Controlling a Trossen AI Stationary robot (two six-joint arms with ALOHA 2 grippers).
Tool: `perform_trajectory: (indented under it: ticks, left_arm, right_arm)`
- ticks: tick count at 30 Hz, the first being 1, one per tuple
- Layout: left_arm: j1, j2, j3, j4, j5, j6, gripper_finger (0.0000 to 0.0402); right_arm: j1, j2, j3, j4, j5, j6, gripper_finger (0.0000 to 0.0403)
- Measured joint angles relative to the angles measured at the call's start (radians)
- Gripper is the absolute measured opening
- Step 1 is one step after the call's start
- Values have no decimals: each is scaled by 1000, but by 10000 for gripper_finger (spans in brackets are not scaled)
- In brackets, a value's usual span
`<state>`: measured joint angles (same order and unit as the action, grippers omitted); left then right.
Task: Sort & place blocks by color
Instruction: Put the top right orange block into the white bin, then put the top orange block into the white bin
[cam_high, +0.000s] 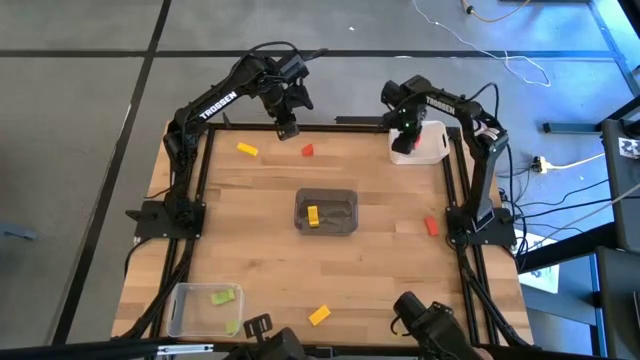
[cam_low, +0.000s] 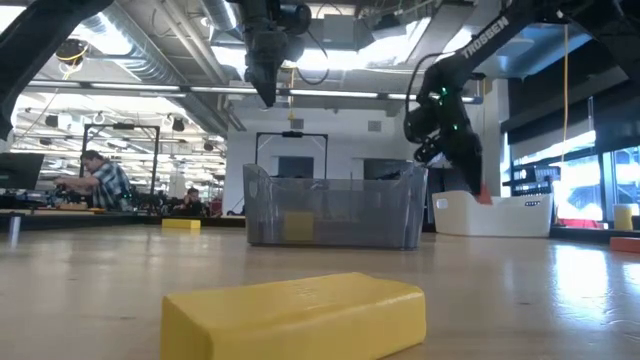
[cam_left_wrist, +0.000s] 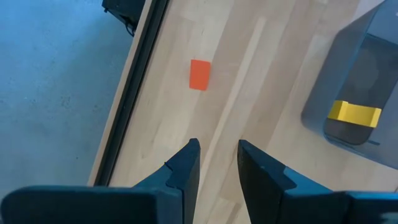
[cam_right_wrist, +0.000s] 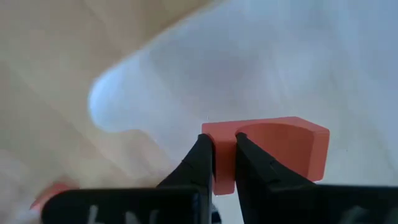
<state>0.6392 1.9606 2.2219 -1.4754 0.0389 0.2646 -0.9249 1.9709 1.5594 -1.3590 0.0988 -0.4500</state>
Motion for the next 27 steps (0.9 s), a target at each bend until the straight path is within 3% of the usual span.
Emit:
perform_trajectory:
  ticks: [3, 11, 21, 27]
  left_arm:
    - [0, 0, 0, 0, -1, 0, 98]
    - [0, 0, 0, 0, -1, 0, 98]
    - [0, 0, -11, -5, -37, 0, 98]
    - [3, 0, -121, 69, 93, 33, 98]
  right_arm:
    - [0, 0, -35, 61, 2, 1, 37]
    - [0, 0, -60, 107, 1, 1, 124]
    - [1, 0, -59, 117, -3, 5, 132]
    - [1, 0, 2, 17, -6, 12, 133]
